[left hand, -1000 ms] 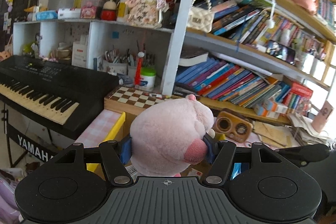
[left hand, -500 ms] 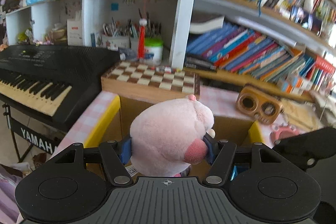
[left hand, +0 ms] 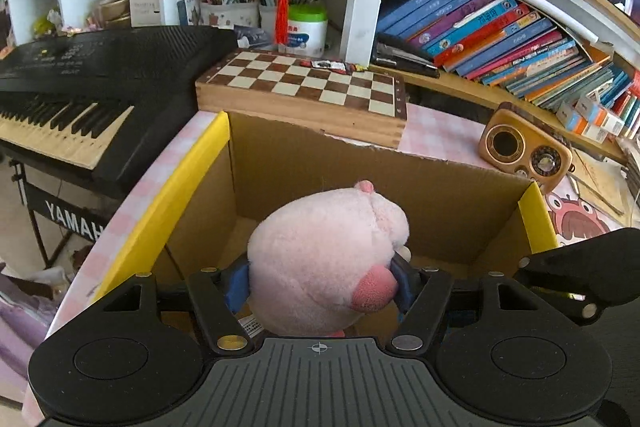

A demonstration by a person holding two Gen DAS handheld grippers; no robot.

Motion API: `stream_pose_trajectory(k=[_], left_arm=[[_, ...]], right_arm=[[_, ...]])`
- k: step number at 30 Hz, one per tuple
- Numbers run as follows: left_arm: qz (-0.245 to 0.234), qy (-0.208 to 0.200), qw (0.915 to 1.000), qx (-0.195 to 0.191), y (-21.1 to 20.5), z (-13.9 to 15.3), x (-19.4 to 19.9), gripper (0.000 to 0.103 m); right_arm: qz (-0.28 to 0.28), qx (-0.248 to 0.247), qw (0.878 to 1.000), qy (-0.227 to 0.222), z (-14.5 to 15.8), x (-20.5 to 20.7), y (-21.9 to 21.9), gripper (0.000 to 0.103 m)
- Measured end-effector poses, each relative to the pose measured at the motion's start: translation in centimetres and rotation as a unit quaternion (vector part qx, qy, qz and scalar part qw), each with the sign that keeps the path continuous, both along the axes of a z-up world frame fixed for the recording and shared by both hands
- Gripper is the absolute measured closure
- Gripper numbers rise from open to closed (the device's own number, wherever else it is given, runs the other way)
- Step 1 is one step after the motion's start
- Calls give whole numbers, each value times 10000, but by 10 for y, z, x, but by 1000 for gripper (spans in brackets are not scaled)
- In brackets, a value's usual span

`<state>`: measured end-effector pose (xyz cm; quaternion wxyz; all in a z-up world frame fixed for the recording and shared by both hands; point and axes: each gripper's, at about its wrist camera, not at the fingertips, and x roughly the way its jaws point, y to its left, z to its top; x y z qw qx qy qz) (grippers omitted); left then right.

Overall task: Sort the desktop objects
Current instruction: 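Lower the blue pouch into the yellow box with the right gripper while the left gripper drops the pig in, then withdraw both grippers from the yellow box toward the table items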

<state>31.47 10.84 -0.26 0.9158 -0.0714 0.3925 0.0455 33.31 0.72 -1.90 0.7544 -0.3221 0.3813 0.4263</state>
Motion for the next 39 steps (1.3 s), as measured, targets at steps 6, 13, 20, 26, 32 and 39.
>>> stream_pose_trajectory(k=[6,13,20,26,32,39], left_arm=[[-69,-64,10000,-3,-1,2,-2,27],[65,-751,9972,17,1,18,-21,21],[232,-1310,9911,-8,8,42,-42,15],[206,-1742,9844,-165,7,62,-63,14],[87,-1913,9814,-133,3,76,-81,13],[-65,-1924,9809,-270,0,79,-111,13]], right_arm=[[79,-87,9999,52,-5,-1,4,71],[-104,-37,9999,31,-3,-2,2,70],[-376,264,9987,-216,16,-10,-12,67],[-970,731,9919,-373,42,-18,-42,66],[-1504,1108,9798,-713,67,-42,-71,65],[-2490,1457,9532,-906,80,-75,-118,65]])
